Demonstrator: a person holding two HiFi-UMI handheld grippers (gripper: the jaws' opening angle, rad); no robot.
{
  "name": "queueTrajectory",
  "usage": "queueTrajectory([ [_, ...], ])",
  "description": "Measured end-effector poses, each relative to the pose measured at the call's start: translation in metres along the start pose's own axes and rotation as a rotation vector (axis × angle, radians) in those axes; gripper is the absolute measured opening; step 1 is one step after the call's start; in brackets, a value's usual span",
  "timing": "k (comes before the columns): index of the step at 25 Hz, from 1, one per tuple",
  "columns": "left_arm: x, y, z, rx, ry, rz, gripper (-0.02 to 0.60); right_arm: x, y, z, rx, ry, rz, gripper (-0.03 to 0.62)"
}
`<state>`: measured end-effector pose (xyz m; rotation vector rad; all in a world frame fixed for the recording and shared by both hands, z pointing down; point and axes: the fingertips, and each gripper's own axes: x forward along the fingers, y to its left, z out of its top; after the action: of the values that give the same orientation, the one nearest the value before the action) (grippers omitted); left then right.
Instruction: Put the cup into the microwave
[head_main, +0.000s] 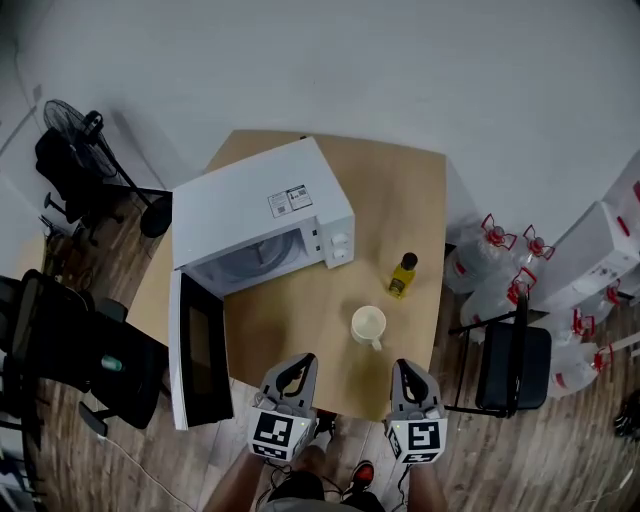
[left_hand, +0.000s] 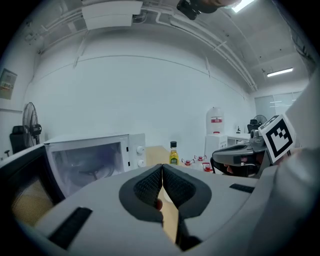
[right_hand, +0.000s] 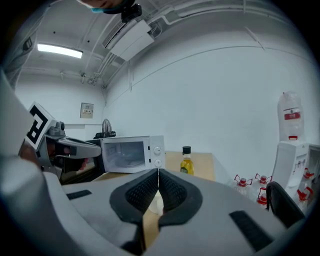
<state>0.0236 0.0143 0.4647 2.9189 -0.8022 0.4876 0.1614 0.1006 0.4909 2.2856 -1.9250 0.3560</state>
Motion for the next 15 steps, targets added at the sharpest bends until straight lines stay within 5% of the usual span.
queueTrajectory([
  [13,0.064,0.029,-0.063,-0.037,0.098,-0.03,0.023,0.068,-0.006,-0.073,0.028,0.134,0.075,0.028],
  [15,0.067,0.029,-0.067,-0.042,0.107,-0.032,0.023,0.073,-0.003,-0.082,0.031,0.157,0.103,0.143],
])
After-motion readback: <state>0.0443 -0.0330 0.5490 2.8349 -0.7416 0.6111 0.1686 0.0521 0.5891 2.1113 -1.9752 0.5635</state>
